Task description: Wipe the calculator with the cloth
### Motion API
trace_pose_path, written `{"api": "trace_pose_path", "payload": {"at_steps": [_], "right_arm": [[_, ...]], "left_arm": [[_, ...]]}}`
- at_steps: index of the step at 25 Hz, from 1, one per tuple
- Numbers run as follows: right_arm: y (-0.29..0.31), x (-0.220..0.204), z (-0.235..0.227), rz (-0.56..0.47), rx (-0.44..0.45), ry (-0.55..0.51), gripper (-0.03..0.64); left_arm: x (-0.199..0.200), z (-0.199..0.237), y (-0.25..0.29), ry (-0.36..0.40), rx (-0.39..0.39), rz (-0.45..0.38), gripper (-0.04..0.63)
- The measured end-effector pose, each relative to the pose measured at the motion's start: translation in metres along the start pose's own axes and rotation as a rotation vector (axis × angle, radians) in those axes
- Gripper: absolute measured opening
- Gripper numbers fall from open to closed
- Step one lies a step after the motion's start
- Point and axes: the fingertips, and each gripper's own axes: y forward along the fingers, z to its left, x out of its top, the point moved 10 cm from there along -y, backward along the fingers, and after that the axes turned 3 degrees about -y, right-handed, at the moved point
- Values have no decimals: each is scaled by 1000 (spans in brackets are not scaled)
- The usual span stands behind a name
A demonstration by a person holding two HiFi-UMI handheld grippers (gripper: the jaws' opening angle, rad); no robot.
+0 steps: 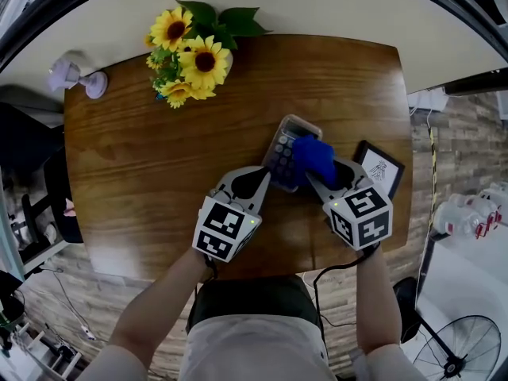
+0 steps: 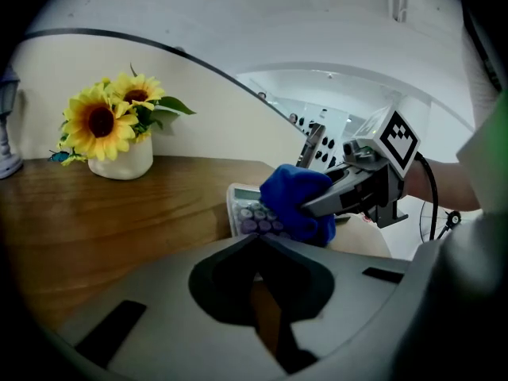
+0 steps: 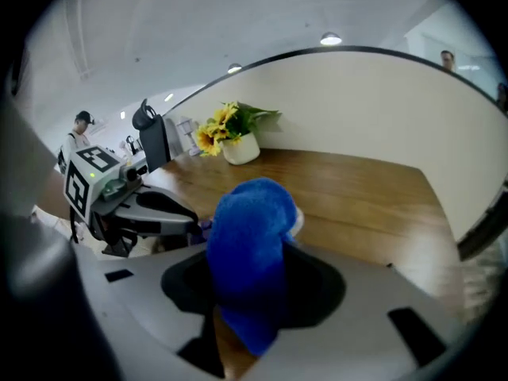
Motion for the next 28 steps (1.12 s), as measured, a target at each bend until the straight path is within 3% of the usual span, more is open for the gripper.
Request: {"api": "trace_pose_path", "payload": {"at_steps": [3, 6, 13, 16, 21, 28], "right_arm": [[-11, -4, -5, 40, -103, -25, 164], [-20, 1, -1, 4, -137, -16, 161], [8, 40, 38, -193, 72, 46, 161], [33, 39, 55, -200, 152, 89, 160], [39, 25, 70, -152, 129, 49, 158], [10, -8, 60, -113, 119, 107, 155]], "left_arm": [[0, 0, -1, -3, 6, 16, 2], [-2, 0, -4, -22, 22, 24, 2], [-5, 0, -9, -35, 52, 43, 2], [-13, 0, -11, -92, 77, 37, 2], [-13, -1, -10, -61, 80, 46, 2], [-14, 0, -11, -51, 81, 53, 2]]}}
